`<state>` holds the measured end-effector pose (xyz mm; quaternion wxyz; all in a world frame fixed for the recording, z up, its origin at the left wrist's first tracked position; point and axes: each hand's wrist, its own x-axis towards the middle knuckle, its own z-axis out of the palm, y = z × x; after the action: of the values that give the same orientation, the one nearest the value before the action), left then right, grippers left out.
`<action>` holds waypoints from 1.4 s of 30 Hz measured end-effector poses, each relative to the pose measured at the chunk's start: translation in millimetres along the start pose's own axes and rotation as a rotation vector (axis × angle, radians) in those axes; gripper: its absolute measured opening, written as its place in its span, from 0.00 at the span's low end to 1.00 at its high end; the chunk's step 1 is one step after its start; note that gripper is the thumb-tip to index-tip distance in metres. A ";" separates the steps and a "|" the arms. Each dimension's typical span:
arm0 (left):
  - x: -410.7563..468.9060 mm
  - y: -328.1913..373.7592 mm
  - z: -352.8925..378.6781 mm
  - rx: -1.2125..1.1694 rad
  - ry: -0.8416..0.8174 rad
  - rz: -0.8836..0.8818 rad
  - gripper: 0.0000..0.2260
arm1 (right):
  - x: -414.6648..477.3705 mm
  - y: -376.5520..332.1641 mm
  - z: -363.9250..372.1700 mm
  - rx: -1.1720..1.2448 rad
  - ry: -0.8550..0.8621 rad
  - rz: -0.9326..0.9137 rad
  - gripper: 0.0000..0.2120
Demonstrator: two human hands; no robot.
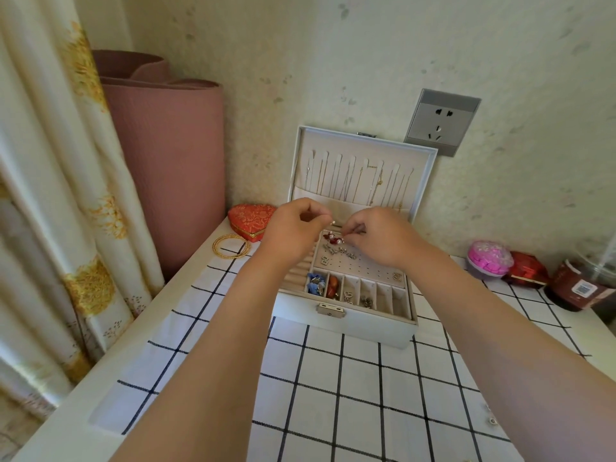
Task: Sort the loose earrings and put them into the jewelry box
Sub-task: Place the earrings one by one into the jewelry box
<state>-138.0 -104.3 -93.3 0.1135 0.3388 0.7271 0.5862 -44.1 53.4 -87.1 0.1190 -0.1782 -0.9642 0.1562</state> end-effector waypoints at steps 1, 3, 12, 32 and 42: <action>-0.7 1.6 -0.8 -0.027 -0.003 -0.016 0.02 | -0.5 0.3 -0.1 0.048 -0.006 0.034 0.11; -1.9 5.7 -1.6 -0.076 -0.001 -0.050 0.03 | -3.5 -1.2 -3.8 0.105 0.002 0.071 0.15; -7.6 29.7 12.6 -0.306 0.042 -0.197 0.03 | -27.4 -24.6 -46.9 0.621 0.072 -0.018 0.12; -7.2 -10.0 30.7 0.678 -0.220 0.161 0.20 | -19.2 20.3 2.9 0.070 0.178 0.132 0.02; -0.3 -17.2 29.8 0.643 -0.276 0.126 0.22 | -13.9 10.7 3.7 -0.197 0.099 -0.015 0.07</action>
<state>-127.2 -82.8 -117.9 0.0621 0.4773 0.8300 0.2818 -29.2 56.6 -96.6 0.1496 -0.1895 -0.9691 0.0508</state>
